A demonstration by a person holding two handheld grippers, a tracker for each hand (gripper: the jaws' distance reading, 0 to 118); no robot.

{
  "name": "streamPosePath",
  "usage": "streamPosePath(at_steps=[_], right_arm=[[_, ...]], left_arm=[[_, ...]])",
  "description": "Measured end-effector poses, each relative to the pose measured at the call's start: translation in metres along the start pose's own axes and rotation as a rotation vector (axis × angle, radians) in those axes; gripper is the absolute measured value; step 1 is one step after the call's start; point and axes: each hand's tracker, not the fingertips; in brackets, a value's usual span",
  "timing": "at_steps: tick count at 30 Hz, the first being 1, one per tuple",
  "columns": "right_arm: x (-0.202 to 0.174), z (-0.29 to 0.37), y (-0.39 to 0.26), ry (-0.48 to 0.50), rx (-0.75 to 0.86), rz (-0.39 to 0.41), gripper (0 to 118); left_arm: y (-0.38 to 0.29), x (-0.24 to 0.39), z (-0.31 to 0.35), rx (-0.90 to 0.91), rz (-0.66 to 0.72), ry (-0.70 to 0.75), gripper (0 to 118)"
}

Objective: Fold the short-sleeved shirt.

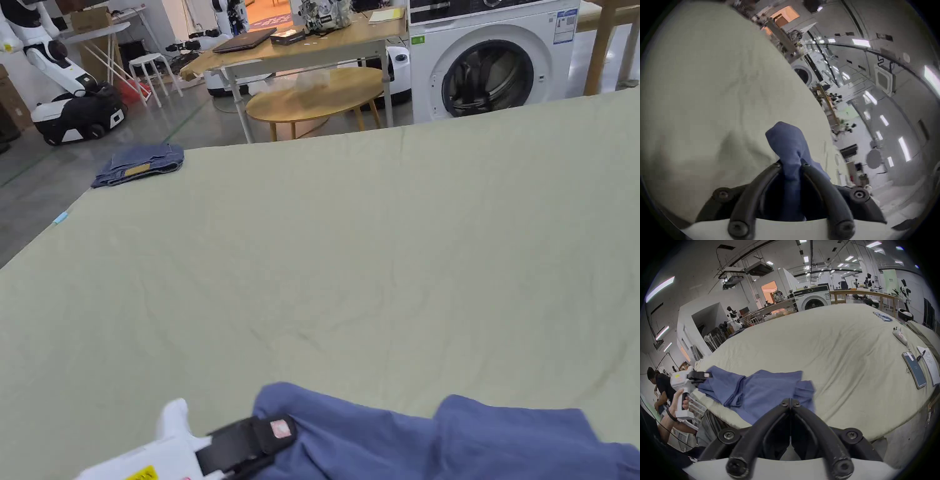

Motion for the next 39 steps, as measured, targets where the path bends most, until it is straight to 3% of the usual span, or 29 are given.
streamPosePath(at_steps=[3,7,8,14,17,20,22,26,31,34,35,36,37,39], right_arm=[[0.004,0.002,-0.003,0.010,0.031,-0.020,0],[0.006,0.006,-0.003,-0.027,0.075,-0.015,0],[0.006,0.008,-0.003,-0.027,0.080,-0.013,0],[0.012,0.026,-0.009,-0.063,0.100,-0.009,0],[0.022,0.028,-0.016,-0.093,0.086,-0.032,0],[0.030,0.031,-0.022,-0.105,0.079,-0.062,0],[0.035,0.033,-0.026,-0.100,0.080,-0.087,0],[0.037,0.034,-0.028,-0.103,0.080,-0.105,0],[0.021,0.027,-0.022,-0.080,0.057,-0.064,0],[0.004,0.010,-0.013,-0.023,0.011,-0.013,0],[-0.001,0.000,-0.011,-0.013,-0.007,0.012,0],[-0.006,-0.013,-0.008,0.004,-0.032,0.026,0],[-0.010,-0.024,-0.005,0.023,-0.049,0.032,0],[-0.019,-0.054,0.001,0.075,-0.126,0.024,0]], left_arm=[[0.012,0.035,0.017,0.053,-0.138,0.080,8],[-0.016,0.088,-0.021,-0.025,-0.311,0.038,8],[-0.029,0.100,-0.043,-0.116,-0.317,-0.035,8],[-0.095,0.141,-0.159,-0.310,-0.323,-0.101,8],[-0.105,0.157,-0.186,-0.385,-0.306,-0.181,46],[-0.105,0.173,-0.179,-0.390,-0.424,-0.215,45],[-0.104,0.174,-0.170,-0.372,-0.396,-0.240,25],[-0.119,0.160,-0.192,-0.391,-0.382,-0.122,0],[-0.162,0.148,-0.230,-0.536,-0.473,-0.013,0],[-0.147,0.150,-0.214,-0.497,-0.367,-0.078,0],[-0.140,0.152,-0.203,-0.481,-0.354,-0.135,10],[-0.133,0.155,-0.189,-0.445,-0.383,-0.184,35],[-0.127,0.157,-0.177,-0.407,-0.433,-0.170,46],[-0.111,0.156,-0.144,-0.323,-0.526,-0.129,56]])
